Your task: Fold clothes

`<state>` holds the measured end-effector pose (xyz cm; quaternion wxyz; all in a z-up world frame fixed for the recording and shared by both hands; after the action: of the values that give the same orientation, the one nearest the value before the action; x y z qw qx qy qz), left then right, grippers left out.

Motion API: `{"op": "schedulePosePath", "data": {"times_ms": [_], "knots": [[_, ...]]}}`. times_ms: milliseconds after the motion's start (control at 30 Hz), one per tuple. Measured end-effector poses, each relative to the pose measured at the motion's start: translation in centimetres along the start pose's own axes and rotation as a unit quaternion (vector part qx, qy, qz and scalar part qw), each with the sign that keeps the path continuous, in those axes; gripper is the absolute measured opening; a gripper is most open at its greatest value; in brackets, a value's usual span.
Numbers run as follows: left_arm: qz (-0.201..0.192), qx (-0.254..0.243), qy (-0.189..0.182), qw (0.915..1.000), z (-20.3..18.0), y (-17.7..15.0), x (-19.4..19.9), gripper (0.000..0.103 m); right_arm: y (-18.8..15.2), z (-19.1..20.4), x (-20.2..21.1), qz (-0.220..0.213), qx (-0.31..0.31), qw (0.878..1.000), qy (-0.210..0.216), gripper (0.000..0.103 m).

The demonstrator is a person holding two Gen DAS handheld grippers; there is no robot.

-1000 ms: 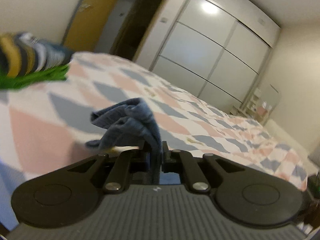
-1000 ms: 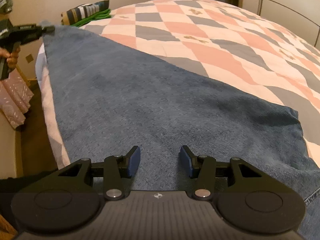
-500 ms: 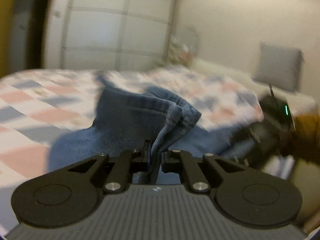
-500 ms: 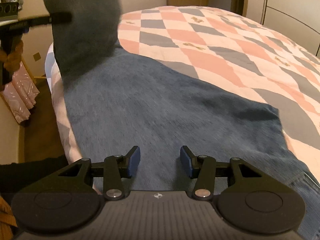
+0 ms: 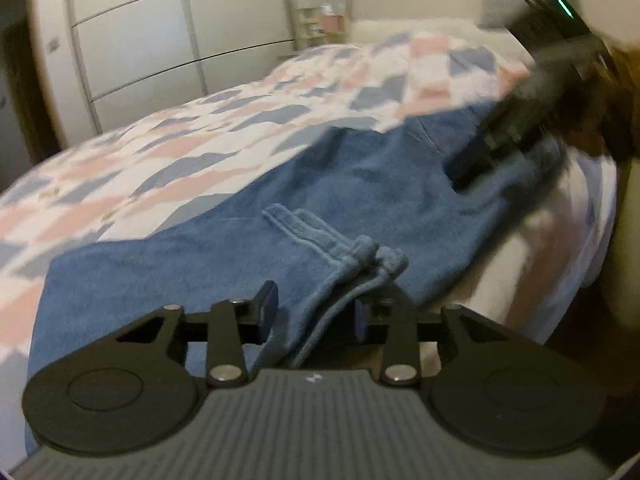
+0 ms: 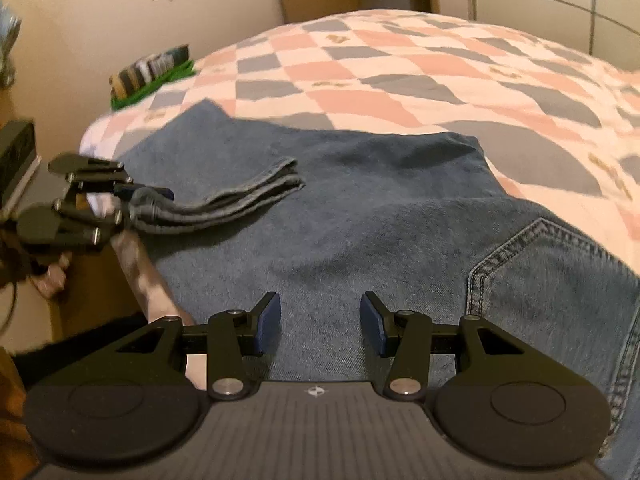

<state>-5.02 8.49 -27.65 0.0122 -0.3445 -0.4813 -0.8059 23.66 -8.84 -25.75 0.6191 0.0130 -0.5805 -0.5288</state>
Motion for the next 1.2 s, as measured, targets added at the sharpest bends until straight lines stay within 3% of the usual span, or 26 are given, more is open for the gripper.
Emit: {"op": "schedulePosePath", "data": {"times_ms": [133, 267, 367, 467, 533, 567, 667, 733, 800, 867, 1000, 1133, 1200], "knots": [[-0.012, -0.032, 0.005, 0.9994, -0.7, -0.3, -0.1, 0.012, 1.1, 0.2, -0.3, -0.019, -0.054, 0.998, 0.037, 0.049], [-0.026, -0.020, 0.004, 0.9995, -0.3, -0.6, 0.3, 0.012, 1.9, 0.3, -1.5, -0.013, -0.142, 0.986, 0.084, 0.050], [-0.037, -0.007, 0.004, 0.9993, 0.0, -0.9, 0.5, 0.012, 2.3, 0.2, -2.9, 0.001, -0.235, 0.965, 0.120, 0.068], [-0.049, 0.010, -0.001, 0.9987, 0.5, -1.1, 0.9, 0.012, 2.2, 0.1, -4.9, 0.020, -0.340, 0.928, 0.148, 0.070], [-0.055, 0.019, -0.005, 0.9983, 0.7, -1.3, 1.0, 0.012, 2.4, 0.4, -6.4, 0.038, -0.381, 0.913, 0.143, 0.070], [-0.058, 0.022, -0.007, 0.9980, 0.8, -1.4, 1.1, 0.012, 2.6, 0.8, -7.1, 0.044, -0.386, 0.911, 0.138, 0.070], [-0.068, 0.040, -0.012, 0.9968, 1.2, -1.7, 1.3, 0.012, 3.5, 2.0, -9.1, 0.054, -0.393, 0.910, 0.121, 0.070], [-0.071, 0.055, -0.017, 0.9958, 1.4, -1.8, 1.4, 0.013, 4.0, 2.6, -10.2, 0.053, -0.393, 0.909, 0.128, 0.061], [-0.070, 0.059, -0.018, 0.9956, 1.5, -1.8, 1.3, 0.013, 4.2, 3.1, -11.1, 0.049, -0.388, 0.910, 0.135, 0.020], [-0.076, 0.058, -0.022, 0.9952, 1.6, -1.5, 1.6, 0.014, 4.4, 3.7, -11.5, 0.035, -0.370, 0.918, 0.138, 0.011], [-0.096, 0.099, -0.076, 0.9875, 3.1, -0.4, 3.1, 0.020, 5.4, 4.2, -8.7, -0.020, -0.270, 0.957, 0.102, 0.009], [-0.104, 0.147, -0.089, 0.9796, 4.9, 0.3, 3.9, 0.020, 6.3, 1.7, -3.8, -0.076, -0.240, 0.967, 0.039, 0.009], [-0.088, 0.174, -0.094, 0.9764, 5.7, 0.5, 3.0, 0.019, 6.1, -0.2, -1.9, -0.085, -0.247, 0.965, 0.020, 0.009]]}}
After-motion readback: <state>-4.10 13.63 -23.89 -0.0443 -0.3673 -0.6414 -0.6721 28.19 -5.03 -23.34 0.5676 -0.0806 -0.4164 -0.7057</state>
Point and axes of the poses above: each gripper's, at about its wrist camera, not at the fingertips, and x roughly against the way its jaws point, z to its left, y to its top, the point moved 3 cm from there along -x, roughly the way its jaws point, and after that the axes turned 8 degrees about -x, right-handed, at the moved point
